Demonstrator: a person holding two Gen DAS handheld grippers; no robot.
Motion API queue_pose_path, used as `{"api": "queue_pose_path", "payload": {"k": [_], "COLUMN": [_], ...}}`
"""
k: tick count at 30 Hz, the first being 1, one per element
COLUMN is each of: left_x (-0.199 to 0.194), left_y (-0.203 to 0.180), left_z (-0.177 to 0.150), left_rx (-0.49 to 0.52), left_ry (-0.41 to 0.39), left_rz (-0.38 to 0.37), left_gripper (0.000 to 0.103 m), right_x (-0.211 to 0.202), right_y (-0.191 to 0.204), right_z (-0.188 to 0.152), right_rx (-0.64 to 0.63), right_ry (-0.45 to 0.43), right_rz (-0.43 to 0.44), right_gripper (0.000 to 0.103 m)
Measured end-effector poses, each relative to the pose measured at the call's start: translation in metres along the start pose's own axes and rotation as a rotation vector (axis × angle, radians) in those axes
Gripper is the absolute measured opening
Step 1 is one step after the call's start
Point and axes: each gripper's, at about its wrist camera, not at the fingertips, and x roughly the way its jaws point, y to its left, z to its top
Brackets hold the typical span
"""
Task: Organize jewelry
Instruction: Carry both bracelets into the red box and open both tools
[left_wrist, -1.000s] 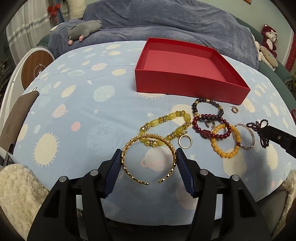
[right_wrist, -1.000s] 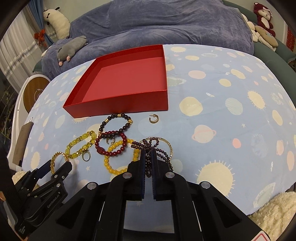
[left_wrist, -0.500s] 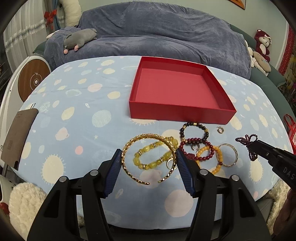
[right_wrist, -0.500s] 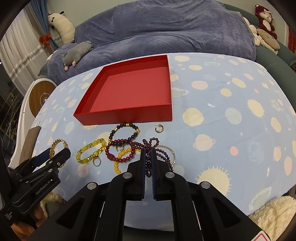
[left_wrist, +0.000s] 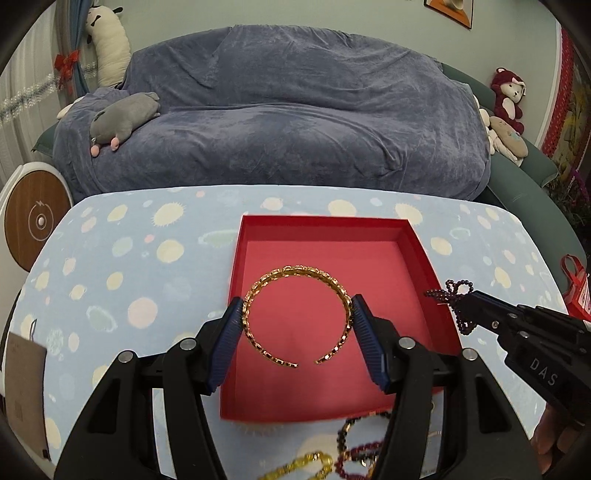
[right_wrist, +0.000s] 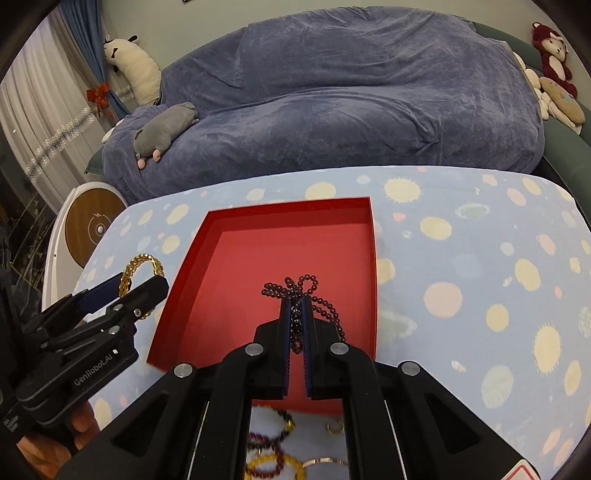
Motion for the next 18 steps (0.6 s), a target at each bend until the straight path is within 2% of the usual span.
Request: {"api": "queue_pose_path", "payload": {"k": [2, 8, 13, 18], "left_x": [0.019, 0.077, 0.111, 0.13], "left_y": [0.0, 0.002, 0.005, 0.002], "left_z": [0.013, 0.036, 0.043, 0.046], "left_rx": [-0.008, 0.002, -0.016, -0.006], "left_ry": [0.01, 0.054, 0.097, 0.116], "left_rz": [-0.017, -0.001, 0.006, 0.013], "left_gripper": [0.056, 0.056, 0.056, 0.056], "right_x": [0.017, 0.067, 0.102, 0.124], "right_y": [-0.002, -0.004, -0.011, -0.018], "right_z": [0.018, 0.052, 0.061, 0.066], "right_rx": [0.003, -0.013, -0.018, -0.02], "right_ry": [0.002, 0.03, 0.071, 0.097], "right_rz": [-0.006, -0.026, -0.051, -0.084], "right_gripper": [0.005, 0.005, 0.005, 0.006]}}
